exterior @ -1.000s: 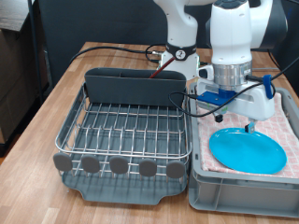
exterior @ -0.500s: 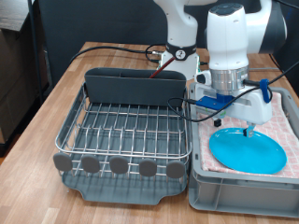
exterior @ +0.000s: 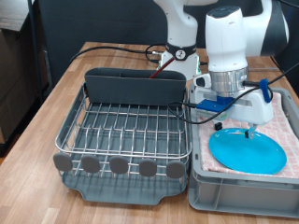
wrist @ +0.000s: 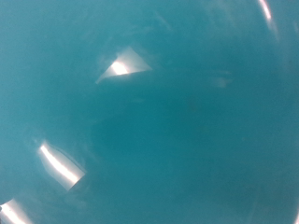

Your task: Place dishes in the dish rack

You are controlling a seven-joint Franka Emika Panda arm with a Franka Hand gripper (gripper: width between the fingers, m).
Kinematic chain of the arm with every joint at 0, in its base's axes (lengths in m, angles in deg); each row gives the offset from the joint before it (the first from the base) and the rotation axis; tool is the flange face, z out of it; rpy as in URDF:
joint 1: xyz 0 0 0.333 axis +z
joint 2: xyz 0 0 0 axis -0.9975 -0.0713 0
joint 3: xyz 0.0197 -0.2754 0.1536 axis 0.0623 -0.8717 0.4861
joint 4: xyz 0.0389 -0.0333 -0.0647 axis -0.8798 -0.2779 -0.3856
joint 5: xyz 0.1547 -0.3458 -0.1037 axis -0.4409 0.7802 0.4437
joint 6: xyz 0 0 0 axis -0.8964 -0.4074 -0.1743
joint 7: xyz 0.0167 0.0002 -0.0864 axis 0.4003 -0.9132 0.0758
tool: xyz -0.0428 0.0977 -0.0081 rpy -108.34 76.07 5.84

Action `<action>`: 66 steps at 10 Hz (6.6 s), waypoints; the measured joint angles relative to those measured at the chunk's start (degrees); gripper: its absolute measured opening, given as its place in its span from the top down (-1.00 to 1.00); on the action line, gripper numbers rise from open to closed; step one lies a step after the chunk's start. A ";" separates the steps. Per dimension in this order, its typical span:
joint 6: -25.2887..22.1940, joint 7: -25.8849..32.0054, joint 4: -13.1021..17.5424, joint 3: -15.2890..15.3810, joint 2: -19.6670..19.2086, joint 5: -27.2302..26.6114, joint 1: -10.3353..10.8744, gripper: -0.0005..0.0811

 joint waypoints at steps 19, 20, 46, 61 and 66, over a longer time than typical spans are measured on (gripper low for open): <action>-9.62 -20.72 0.82 -13.34 3.49 22.54 9.50 0.90; -11.67 -22.90 1.12 -13.94 4.40 24.92 9.77 0.90; -56.74 -7.95 9.13 -21.57 24.74 53.81 5.96 0.94; -32.19 26.90 8.29 -33.98 24.21 75.41 1.31 0.94; -31.51 26.64 9.78 -35.76 20.44 82.24 1.22 0.94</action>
